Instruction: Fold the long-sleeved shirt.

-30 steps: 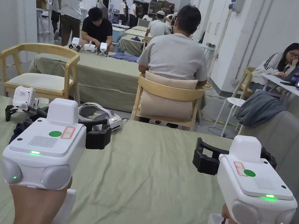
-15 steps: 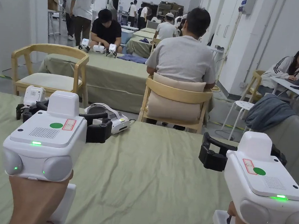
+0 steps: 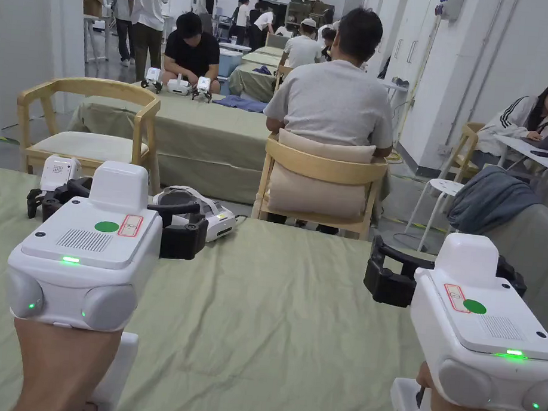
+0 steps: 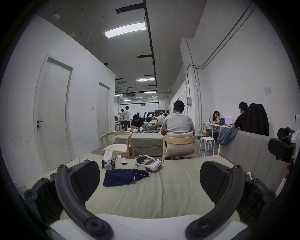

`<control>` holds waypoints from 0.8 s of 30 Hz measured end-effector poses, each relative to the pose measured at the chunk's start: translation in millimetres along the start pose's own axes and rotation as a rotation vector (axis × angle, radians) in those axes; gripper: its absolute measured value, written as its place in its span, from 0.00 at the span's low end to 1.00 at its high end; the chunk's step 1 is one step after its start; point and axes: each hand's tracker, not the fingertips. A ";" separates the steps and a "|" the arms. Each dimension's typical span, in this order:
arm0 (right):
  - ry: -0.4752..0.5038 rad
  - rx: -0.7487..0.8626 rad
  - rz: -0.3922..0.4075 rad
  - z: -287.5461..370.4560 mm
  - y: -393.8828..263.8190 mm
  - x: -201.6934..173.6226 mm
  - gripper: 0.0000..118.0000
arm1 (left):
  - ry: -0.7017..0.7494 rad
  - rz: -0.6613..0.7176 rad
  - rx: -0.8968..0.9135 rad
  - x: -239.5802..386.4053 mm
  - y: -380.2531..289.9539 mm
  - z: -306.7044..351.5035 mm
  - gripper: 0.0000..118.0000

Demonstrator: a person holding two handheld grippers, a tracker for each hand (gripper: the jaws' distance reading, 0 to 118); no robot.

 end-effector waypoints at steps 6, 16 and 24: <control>-0.007 0.002 0.008 1.8 1.3 -1.1 1.00 | -0.003 0.009 0.009 -0.1 1.8 0.3 0.94; -0.010 0.005 0.029 4.1 -0.6 -3.8 1.00 | 0.001 0.013 0.013 -1.7 0.5 -2.6 0.94; -0.012 0.010 0.034 5.9 1.1 -5.1 1.00 | -0.002 0.001 0.009 0.3 -1.1 -5.1 0.94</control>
